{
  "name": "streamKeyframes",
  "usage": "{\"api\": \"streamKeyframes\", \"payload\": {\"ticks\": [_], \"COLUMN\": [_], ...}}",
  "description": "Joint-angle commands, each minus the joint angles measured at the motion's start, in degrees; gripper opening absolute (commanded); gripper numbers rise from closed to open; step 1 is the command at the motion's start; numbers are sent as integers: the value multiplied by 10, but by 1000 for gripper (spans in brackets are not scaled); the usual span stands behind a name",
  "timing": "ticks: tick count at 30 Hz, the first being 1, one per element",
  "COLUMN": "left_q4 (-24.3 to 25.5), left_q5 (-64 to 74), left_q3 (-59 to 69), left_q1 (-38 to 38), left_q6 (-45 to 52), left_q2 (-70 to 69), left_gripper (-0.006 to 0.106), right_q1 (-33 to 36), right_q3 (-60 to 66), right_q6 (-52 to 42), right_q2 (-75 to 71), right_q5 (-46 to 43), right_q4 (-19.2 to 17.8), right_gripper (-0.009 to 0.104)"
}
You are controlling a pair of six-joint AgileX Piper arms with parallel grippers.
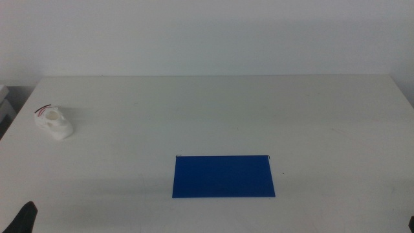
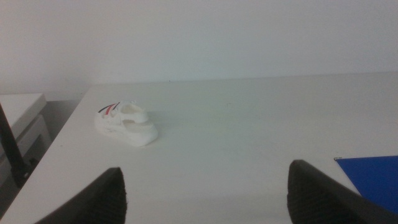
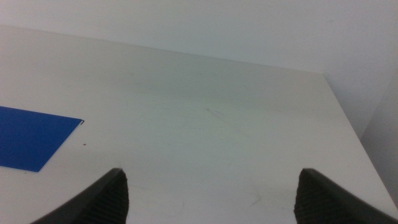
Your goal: Use one arm to grab the shoe from the table and place it on the mat.
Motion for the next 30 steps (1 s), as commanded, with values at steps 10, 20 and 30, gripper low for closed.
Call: {"api": "streamKeyframes", "payload": {"ticks": [10,20,30], "left_q4": [15,29,30], "left_q5": [34,64,75], "left_q3": [-191,-397,-567], "left_q1": [-2,-2,-2], "left_q6": [-1,-1,-1], "left_q2": [171,377,527], "left_gripper": [87,87,87], "right_q1": [2,2,2], "right_q3": [3,3,3], "right_q6": [-6,-6,-6], "right_q2": [2,2,2], "right_q5": [-42,-42,-42], "right_q4": [-6,-6,-6], "right_gripper": [78,78,78]}}
